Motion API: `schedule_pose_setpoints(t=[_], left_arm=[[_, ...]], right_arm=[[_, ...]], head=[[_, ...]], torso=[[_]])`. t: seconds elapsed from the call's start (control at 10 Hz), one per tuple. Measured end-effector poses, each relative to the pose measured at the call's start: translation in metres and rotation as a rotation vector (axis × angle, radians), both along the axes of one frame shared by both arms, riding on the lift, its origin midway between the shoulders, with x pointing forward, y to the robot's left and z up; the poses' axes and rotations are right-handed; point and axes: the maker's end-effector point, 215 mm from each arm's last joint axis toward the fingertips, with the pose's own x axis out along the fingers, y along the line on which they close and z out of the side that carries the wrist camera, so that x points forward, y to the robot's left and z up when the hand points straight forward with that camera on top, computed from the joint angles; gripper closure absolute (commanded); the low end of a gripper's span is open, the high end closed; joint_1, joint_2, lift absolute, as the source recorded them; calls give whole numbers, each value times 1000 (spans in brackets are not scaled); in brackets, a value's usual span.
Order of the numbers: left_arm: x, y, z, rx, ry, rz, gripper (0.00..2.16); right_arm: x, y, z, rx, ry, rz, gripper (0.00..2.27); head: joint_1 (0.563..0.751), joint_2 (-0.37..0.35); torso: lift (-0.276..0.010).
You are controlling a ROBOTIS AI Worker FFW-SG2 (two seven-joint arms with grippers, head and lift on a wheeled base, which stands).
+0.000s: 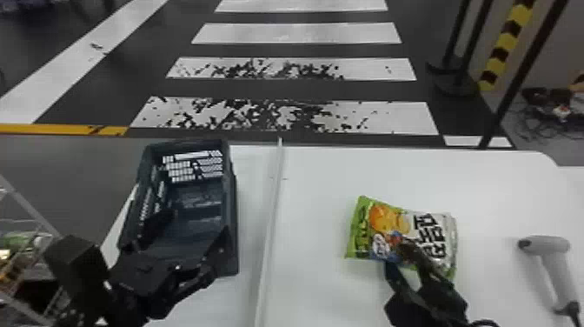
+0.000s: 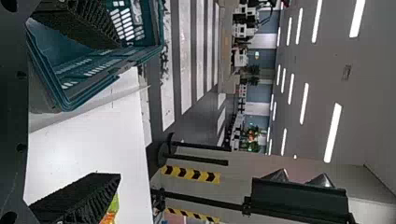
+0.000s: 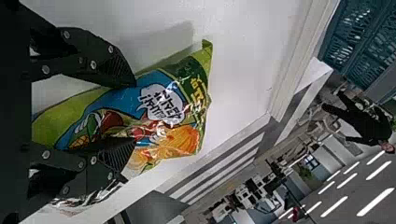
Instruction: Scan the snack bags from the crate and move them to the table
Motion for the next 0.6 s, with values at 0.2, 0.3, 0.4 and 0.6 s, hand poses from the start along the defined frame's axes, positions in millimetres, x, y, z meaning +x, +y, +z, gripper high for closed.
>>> schedule_pose_setpoints(t=[0.2, 0.3, 0.4, 0.6], left_arm=[[1, -2, 0, -9, 0, -7, 9], [1, -3, 0, -12, 0, -10, 9], [1, -4, 0, -15, 1, -13, 9], [0, -5, 0, -18, 1, -15, 9]], right_arm=[[1, 3, 8, 19, -9, -4, 2246], [1, 4, 14, 40, -15, -7, 2246], [0, 2, 22, 74, -8, -21, 2246], [6, -17, 46, 170, 34, -103, 2246]], head=[[695, 67], [695, 69], [695, 67], [695, 44]], torso=[[-95], [-95], [-95], [-95]])
